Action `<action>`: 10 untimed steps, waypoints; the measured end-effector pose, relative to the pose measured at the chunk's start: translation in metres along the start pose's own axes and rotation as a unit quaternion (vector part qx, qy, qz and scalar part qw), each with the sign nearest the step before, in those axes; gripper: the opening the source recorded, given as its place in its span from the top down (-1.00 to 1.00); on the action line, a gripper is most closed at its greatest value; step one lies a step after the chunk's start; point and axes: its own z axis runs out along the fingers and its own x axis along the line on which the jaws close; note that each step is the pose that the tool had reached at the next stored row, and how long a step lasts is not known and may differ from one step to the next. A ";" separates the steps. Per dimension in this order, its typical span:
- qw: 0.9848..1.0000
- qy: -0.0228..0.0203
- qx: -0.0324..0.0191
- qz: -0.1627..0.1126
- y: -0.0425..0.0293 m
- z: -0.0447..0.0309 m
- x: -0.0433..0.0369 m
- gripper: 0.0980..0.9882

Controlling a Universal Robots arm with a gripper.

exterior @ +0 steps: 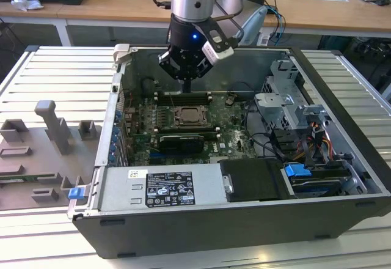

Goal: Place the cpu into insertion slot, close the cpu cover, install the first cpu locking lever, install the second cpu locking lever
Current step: 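Install the first cpu locking lever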

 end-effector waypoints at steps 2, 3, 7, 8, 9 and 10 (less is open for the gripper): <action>1.000 0.000 0.000 0.000 0.0000 0.0005 0.0002 0.98; 1.000 0.000 0.000 0.000 0.0000 0.0006 0.0003 0.98; 1.000 0.000 0.000 0.000 0.0001 0.0012 0.0008 0.98; 1.000 0.000 0.000 0.000 0.0001 0.0013 0.0009 0.98; 1.000 0.000 0.000 0.000 0.0001 0.0014 0.0009 0.98; 1.000 0.000 0.000 0.000 0.0001 0.0015 0.0011 0.98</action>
